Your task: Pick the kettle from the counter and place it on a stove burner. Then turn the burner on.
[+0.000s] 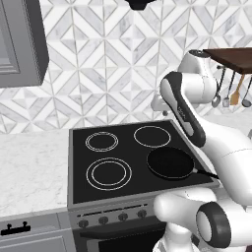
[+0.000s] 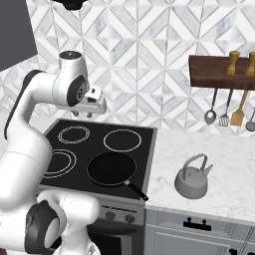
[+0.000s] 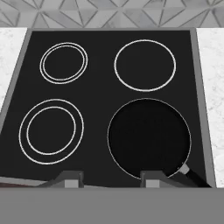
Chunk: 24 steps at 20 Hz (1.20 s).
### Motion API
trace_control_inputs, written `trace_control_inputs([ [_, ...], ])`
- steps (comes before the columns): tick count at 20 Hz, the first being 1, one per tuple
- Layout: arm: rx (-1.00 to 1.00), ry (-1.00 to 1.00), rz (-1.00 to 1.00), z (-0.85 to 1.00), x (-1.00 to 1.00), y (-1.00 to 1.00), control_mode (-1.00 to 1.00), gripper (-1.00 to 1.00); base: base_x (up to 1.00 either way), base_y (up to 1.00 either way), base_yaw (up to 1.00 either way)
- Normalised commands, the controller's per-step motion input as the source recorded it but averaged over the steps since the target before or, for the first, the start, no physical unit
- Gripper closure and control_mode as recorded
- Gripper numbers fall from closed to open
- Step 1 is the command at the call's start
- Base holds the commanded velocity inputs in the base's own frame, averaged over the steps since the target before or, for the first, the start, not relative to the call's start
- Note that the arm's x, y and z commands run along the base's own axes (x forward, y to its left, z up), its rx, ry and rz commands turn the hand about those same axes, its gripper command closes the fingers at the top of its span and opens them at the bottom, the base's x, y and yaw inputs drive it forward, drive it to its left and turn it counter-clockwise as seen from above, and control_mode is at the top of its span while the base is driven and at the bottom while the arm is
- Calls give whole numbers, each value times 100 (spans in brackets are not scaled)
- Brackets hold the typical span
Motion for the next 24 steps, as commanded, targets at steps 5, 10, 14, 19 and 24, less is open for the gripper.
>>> trace_control_inputs([
  [5, 1, -2, -2, -9, -5, -19, -100, -100, 0, 0, 0],
  [10, 4, -1, -9, -16, -1, -64, -100, -100, 0, 0, 0],
  [14, 1, -2, -13, -17, -12, -67, -100, -100, 0, 0, 0],
  [19, 0, -1, -17, -28, -11, -49, -100, -100, 0, 0, 0],
  [24, -1, 2, -18, -60, -6, -43, -100, -100, 0, 0, 0],
])
